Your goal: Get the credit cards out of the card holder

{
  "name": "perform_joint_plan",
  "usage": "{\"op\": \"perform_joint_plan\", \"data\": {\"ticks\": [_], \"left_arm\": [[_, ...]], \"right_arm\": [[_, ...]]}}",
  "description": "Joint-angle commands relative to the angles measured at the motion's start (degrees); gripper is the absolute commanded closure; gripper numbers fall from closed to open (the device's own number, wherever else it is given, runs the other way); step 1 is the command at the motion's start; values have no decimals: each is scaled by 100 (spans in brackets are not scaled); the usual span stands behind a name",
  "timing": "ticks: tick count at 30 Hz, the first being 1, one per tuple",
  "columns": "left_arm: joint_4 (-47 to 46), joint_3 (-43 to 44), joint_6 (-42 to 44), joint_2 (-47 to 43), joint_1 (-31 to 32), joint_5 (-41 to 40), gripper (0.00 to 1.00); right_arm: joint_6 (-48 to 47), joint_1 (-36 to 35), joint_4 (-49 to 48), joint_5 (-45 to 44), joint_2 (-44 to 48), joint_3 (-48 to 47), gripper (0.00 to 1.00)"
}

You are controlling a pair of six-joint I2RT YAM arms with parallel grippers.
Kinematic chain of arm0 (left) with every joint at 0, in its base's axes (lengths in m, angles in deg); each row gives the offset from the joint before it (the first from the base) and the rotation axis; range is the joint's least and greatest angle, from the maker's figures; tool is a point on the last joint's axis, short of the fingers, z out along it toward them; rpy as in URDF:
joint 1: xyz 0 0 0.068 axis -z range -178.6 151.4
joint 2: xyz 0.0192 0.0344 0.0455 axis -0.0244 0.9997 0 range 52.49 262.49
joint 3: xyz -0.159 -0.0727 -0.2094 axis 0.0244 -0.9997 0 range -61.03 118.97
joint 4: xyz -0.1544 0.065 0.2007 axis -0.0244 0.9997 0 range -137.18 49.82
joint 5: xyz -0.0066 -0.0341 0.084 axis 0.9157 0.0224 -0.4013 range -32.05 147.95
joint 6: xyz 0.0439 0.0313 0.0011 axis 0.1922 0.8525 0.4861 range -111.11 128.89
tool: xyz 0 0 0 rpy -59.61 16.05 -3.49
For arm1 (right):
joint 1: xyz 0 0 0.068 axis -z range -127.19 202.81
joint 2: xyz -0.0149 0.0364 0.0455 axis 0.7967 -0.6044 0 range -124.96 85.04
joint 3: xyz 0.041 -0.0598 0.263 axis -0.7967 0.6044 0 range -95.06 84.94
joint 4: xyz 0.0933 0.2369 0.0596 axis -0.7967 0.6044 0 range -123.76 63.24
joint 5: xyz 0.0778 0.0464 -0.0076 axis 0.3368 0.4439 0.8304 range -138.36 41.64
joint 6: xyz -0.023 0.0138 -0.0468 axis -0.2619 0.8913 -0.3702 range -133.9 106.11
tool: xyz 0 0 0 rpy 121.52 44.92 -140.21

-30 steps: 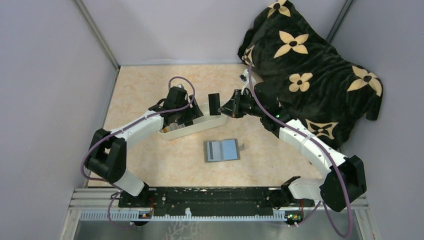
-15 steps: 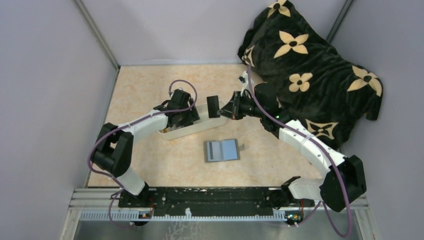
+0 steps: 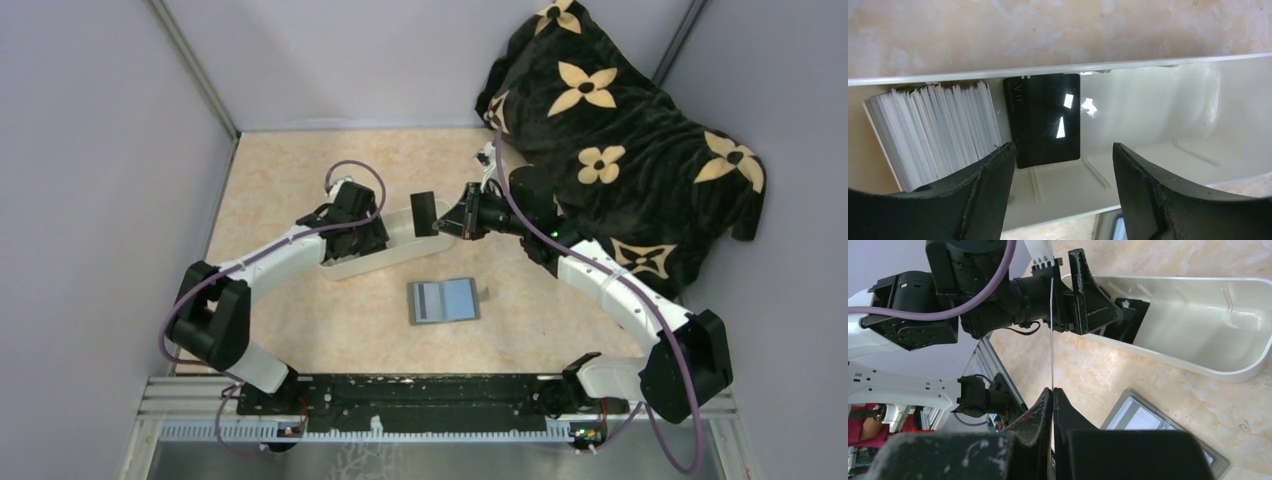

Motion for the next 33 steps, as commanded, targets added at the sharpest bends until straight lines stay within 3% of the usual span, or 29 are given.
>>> {"op": "perform_joint_plan", "data": {"ticks": [1,27,33], "left_arm": [[453,-225,-42,-351,-28,-358,23],[168,-678,-196,-1274,-31,-31,22],[-82,-604,-72,-1760,-27,201,19]], "right_arm": [[27,60,-308,173,-47,26,100],[-81,36,-58,291,-553,-298,100],[-409,-203,504,-23,-925,-758,100]]}}
